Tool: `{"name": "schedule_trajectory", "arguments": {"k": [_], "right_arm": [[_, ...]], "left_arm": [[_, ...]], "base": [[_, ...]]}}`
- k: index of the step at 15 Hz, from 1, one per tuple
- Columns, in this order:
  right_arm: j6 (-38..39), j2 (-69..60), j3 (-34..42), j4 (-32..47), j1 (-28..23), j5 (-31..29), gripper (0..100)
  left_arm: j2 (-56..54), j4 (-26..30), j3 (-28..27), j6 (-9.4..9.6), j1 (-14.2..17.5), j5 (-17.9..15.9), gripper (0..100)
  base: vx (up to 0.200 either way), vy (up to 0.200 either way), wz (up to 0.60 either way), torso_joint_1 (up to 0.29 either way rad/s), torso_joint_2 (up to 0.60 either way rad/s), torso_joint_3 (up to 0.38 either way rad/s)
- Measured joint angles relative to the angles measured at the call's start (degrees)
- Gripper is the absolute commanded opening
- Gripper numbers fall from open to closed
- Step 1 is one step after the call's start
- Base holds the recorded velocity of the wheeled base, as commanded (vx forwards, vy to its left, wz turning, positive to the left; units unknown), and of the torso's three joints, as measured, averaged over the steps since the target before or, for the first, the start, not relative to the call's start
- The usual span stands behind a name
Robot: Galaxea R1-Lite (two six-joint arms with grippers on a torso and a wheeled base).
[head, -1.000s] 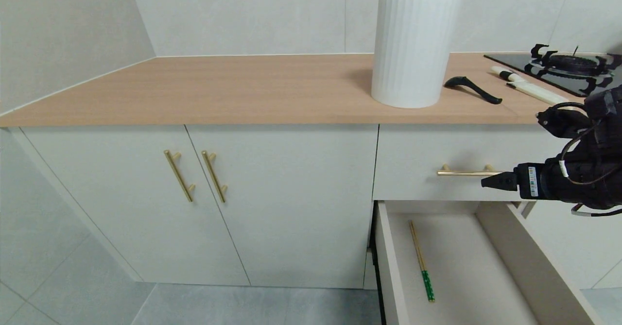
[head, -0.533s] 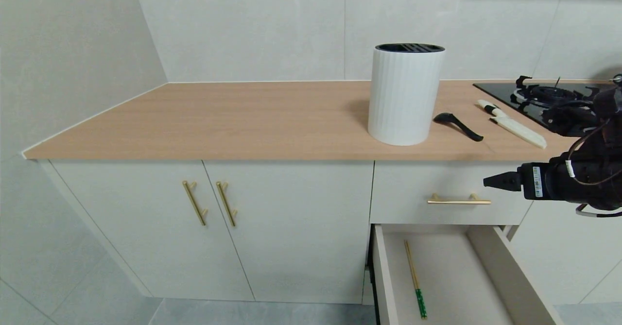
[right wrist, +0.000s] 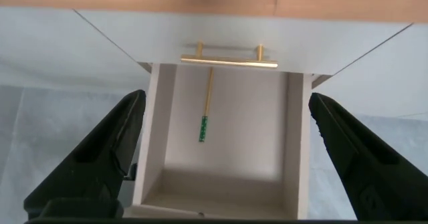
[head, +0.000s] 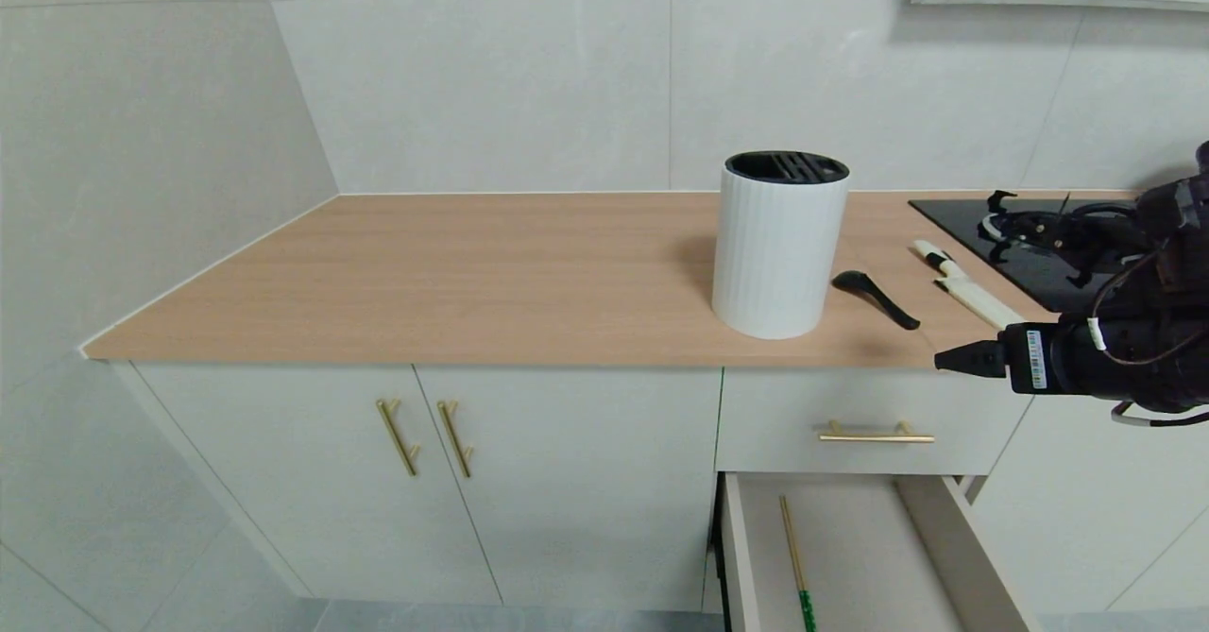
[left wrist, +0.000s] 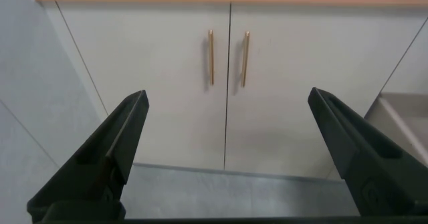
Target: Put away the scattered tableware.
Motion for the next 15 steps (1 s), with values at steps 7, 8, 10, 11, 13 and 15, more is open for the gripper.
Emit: {"name": "schedule_trajectory", "arguments": {"k": [7,8,10,11,13,15], "right_arm": [[-5.19,7.17,-3.0,-6.07,-1.85,1.61,100],[-7.33,9.16,-5.01,-7.52,-3.15,2.84,100],[-10.54,13.59,-9.84,-8.09,-5.74,7.2,100],[-12.21,16.2,-12.46,-8.2,-7.09,10.3,100],[-17.16,21.75,-16.46,-8.28,-9.62,14.81,100],[-19.27,26.76,-20.1,-8.36,-10.86,15.77,100]], "left_arm": [[0.0,0.0,0.0,0.0,0.0,0.02,100],[0.0,0.02,0.0,0.0,0.0,0.02,100],[0.0,0.02,0.0,0.0,0.0,0.02,100],[0.0,0.0,0.0,0.0,0.0,0.02,100],[0.0,0.0,0.0,0.0,0.0,0.0,100],[0.0,0.02,0.0,0.0,0.0,0.02,100]], "base": [[0.0,0.0,0.0,0.135,-0.33,-0.196],[0.0,0.0,0.0,0.0,0.0,0.0],[0.0,0.0,0.0,0.0,0.0,0.0],[0.0,0.0,0.0,0.0,0.0,0.0],[0.0,0.0,0.0,0.0,0.0,0.0],[0.0,0.0,0.0,0.0,0.0,0.0]]}}
